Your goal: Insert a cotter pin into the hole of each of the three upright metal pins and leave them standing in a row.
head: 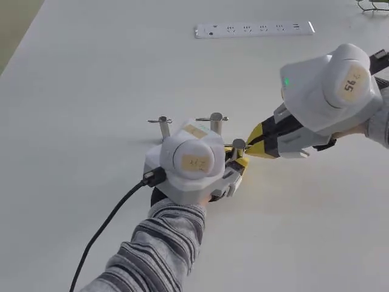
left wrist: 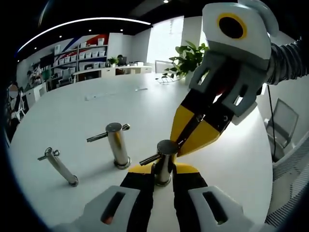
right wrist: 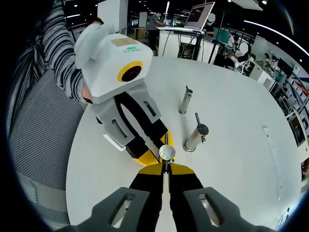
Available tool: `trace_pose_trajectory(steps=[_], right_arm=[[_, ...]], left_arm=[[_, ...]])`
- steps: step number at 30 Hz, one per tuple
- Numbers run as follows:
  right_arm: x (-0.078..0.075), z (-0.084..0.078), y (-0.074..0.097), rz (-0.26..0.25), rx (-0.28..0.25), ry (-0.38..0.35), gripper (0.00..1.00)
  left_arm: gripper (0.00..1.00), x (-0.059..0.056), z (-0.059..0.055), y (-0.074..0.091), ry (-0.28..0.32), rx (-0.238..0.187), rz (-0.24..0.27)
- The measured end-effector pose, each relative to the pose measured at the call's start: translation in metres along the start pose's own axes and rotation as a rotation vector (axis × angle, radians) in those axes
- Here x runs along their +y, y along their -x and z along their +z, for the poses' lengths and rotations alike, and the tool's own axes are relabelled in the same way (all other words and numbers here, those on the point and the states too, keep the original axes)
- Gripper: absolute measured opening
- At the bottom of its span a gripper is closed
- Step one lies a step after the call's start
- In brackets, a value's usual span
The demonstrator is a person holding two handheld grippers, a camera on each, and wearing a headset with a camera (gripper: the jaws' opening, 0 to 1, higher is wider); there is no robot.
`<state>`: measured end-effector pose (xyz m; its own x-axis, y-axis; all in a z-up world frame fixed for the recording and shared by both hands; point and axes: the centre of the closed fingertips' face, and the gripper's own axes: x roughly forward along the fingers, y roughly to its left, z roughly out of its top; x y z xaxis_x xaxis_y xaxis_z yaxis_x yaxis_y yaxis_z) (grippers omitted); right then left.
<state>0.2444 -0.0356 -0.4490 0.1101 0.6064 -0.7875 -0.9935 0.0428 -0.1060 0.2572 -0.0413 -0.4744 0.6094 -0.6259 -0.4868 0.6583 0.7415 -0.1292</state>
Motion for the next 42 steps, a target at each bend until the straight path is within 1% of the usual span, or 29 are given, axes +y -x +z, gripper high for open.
trace_pose_trajectory(steps=[1,3,4,6,9,14,16,23,33,39,42], right_arm=[[-0.002,-0.001,0.0,-0.009,0.001,-0.004,0.0],[-0.005,0.0,0.002,-0.017,-0.005,-0.025,0.04],[-0.006,0.001,0.004,-0.021,-0.015,-0.06,0.08],[-0.007,0.001,0.008,-0.02,-0.022,-0.089,0.1],[-0.007,-0.001,0.013,-0.021,-0.023,-0.097,0.08],[-0.003,0.0,0.015,-0.01,-0.041,-0.146,0.02],[-0.001,-0.001,0.014,-0.006,-0.04,-0.144,0.0],[0.001,0.005,0.012,-0.003,-0.046,-0.155,0.0],[0.003,0.006,0.012,0.005,-0.033,-0.118,0.0],[0.003,0.006,0.01,0.001,-0.036,-0.114,0.0],[0.003,0.006,0.009,-0.004,-0.041,-0.11,0.0]], left_arm=[[0.11,0.0,0.0,0.0,0.002,0.0,0.0],[0.11,0.0,0.0,0.0,0.001,0.001,-0.001],[0.11,0.0,0.0,0.0,0.002,0.001,-0.001],[0.11,0.0,0.0,0.0,0.004,0.0,0.0],[0.11,0.0,0.0,0.0,0.006,0.0,0.004],[0.11,0.0,0.0,0.0,0.017,0.0,0.015],[0.11,0.0,0.0,0.0,0.021,0.001,0.02],[0.11,0.0,0.0,0.0,0.044,0.001,0.032],[0.11,0.0,0.0,0.0,0.056,-0.001,0.035],[0.11,0.0,0.0,0.0,0.061,-0.004,0.038],[0.12,0.001,0.0,-0.001,0.081,-0.004,0.04]])
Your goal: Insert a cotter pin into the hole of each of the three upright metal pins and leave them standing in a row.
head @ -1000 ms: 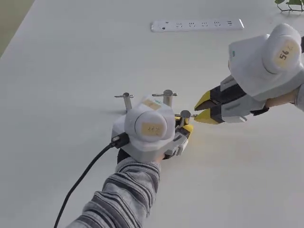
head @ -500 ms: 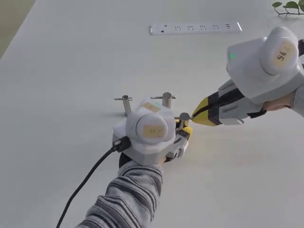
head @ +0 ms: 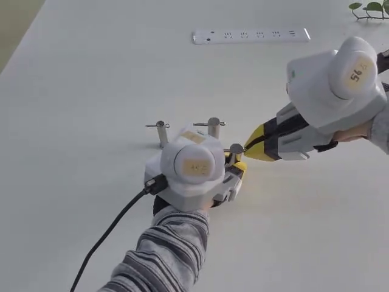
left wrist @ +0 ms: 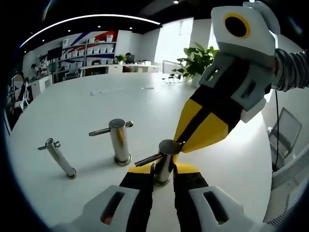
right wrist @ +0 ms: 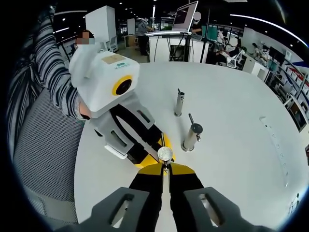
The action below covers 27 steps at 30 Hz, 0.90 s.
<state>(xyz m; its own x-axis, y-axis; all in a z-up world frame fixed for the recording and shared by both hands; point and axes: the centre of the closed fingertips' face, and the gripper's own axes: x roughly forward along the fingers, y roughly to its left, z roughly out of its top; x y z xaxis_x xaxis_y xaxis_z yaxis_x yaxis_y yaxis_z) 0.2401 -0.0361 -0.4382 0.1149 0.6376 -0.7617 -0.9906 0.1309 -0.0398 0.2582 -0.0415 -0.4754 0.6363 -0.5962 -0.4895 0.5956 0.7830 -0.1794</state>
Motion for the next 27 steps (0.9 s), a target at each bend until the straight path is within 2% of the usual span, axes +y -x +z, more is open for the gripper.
trace_pose_trajectory(steps=[4,12,15,19,27], right_arm=[[0.001,0.002,-0.001,0.003,-0.004,-0.006,0.04],[-0.001,0.006,-0.005,-0.006,-0.022,-0.03,0.11],[-0.001,0.007,-0.009,-0.006,-0.019,-0.039,0.13],[-0.001,0.008,-0.016,-0.003,-0.022,-0.048,0.13],[0.001,0.008,-0.025,0.005,-0.024,-0.05,0.1]], left_arm=[[0.17,0.001,-0.002,0.001,0.009,0.008,0.007],[0.29,0.008,-0.008,0.011,-0.031,0.029,0.021],[0.31,0.01,-0.006,0.017,-0.024,0.018,0.019],[0.34,0.01,-0.004,0.021,-0.047,0.018,0.021],[0.45,0.011,0.001,0.034,-0.043,-0.008,0.004]])
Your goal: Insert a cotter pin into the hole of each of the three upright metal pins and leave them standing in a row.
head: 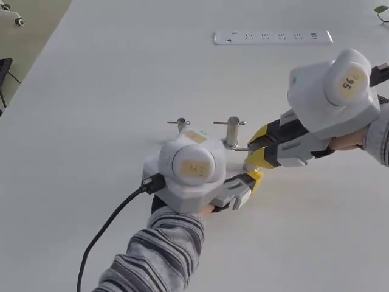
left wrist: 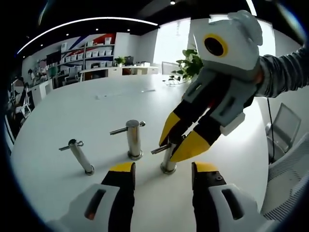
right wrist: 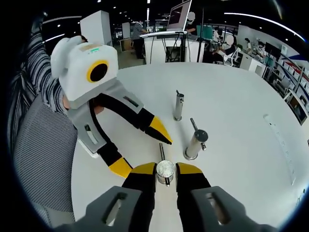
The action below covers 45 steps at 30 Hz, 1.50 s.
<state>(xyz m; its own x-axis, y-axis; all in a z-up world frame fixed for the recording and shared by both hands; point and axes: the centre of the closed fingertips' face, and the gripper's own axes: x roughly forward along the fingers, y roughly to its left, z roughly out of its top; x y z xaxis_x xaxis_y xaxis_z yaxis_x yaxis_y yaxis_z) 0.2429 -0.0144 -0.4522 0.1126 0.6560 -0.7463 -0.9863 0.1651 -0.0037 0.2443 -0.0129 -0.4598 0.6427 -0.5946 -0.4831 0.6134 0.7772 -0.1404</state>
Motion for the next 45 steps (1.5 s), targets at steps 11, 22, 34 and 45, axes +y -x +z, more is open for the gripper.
trace_pose_trajectory(steps=[11,22,34,45], right_arm=[[-0.002,0.001,0.002,0.009,-0.011,-0.014,0.09],[-0.018,-0.002,0.014,-0.011,0.014,0.01,0.08],[-0.038,-0.009,0.023,-0.042,0.034,0.01,0.08],[-0.05,-0.019,0.026,-0.048,0.054,0.0,0.08]], left_arm=[[0.55,0.002,0.003,0.015,0.011,-0.001,-0.021],[0.69,0.011,0.008,0.037,0.016,-0.026,0.001],[0.77,0.031,0.01,0.064,0.032,-0.041,0.054],[0.83,0.039,0.003,0.082,0.009,-0.024,0.071]])
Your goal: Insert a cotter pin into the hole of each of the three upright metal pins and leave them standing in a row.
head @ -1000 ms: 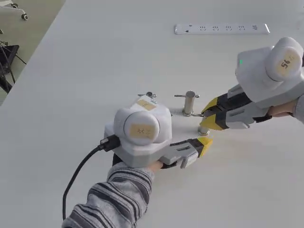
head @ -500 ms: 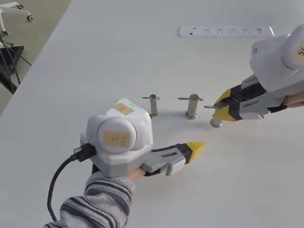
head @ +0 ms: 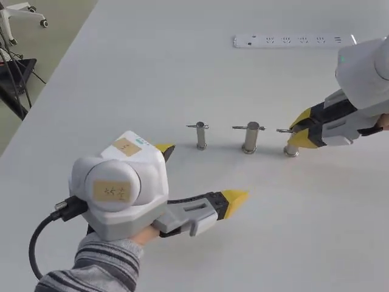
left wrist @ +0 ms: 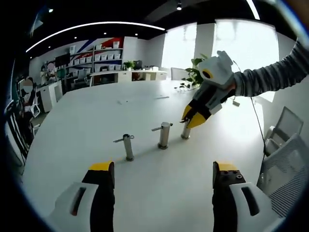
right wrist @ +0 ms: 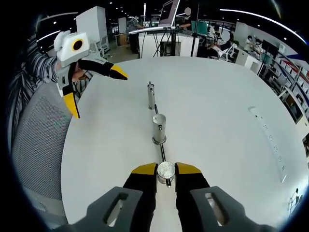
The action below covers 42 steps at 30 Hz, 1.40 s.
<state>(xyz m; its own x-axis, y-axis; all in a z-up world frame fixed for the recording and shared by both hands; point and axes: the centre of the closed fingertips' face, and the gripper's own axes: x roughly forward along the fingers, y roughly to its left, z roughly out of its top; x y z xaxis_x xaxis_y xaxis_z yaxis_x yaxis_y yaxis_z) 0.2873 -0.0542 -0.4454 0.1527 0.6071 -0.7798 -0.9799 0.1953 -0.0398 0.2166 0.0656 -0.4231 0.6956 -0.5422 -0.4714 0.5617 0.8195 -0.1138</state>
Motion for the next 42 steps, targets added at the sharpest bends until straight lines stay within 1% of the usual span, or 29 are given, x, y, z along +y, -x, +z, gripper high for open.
trace_pose_trajectory(steps=[3,7,10,12,13,16,18,20,23,26,27,30,32,35,39,42], right_arm=[[-0.001,-0.001,-0.001,0.003,0.004,0.003,0.08],[-0.002,0.0,-0.002,0.008,0.0,-0.001,0.08],[-0.003,0.001,-0.002,0.011,-0.002,0.0,0.09],[-0.003,0.001,-0.001,0.018,-0.003,0.004,0.09],[-0.002,0.001,-0.001,0.031,-0.004,0.018,0.09],[-0.002,0.001,0.0,0.05,-0.012,0.024,0.09],[-0.002,0.001,0.0,0.05,-0.017,0.027,0.09],[-0.006,-0.001,-0.001,0.053,-0.021,0.031,0.09],[-0.006,0.0,-0.001,0.057,-0.024,0.04,0.09],[-0.009,-0.002,-0.002,0.061,-0.029,0.043,0.09],[-0.009,-0.002,-0.003,0.062,-0.032,0.034,0.09],[-0.009,-0.002,-0.003,0.066,-0.035,0.043,0.09],[-0.009,-0.002,-0.003,0.073,-0.038,0.032,0.09],[-0.009,-0.003,-0.004,0.077,-0.044,0.033,0.09],[-0.008,-0.006,-0.006,0.071,-0.033,0.041,0.13],[-0.008,-0.005,-0.004,0.065,-0.043,0.032,0.18]], left_arm=[[0.84,0.0,0.0,0.001,-0.019,-0.001,0.002],[0.85,-0.001,0.001,0.003,-0.028,0.001,-0.004],[0.87,0.003,0.003,0.003,-0.011,-0.011,0.006],[0.87,0.004,0.004,0.004,-0.003,-0.009,0.011],[0.87,0.005,0.005,0.004,-0.004,-0.013,0.014],[0.88,0.007,0.006,0.005,-0.008,-0.015,0.015],[0.88,0.009,0.007,0.006,0.002,-0.017,0.019],[0.88,0.011,0.008,0.007,0.005,-0.023,0.028],[0.88,0.013,0.01,0.007,0.029,-0.028,0.033],[0.88,0.013,0.01,0.007,0.015,-0.019,0.038],[0.88,0.013,0.009,0.007,0.014,-0.017,0.037],[0.88,0.013,0.009,0.007,0.016,-0.014,0.033],[0.89,0.012,0.009,0.007,0.012,-0.01,0.031],[0.9,0.013,0.01,0.007,0.025,-0.012,0.029],[0.92,0.013,0.012,0.007,0.031,-0.017,0.031],[0.94,0.014,0.012,0.007,0.023,-0.011,0.03]])
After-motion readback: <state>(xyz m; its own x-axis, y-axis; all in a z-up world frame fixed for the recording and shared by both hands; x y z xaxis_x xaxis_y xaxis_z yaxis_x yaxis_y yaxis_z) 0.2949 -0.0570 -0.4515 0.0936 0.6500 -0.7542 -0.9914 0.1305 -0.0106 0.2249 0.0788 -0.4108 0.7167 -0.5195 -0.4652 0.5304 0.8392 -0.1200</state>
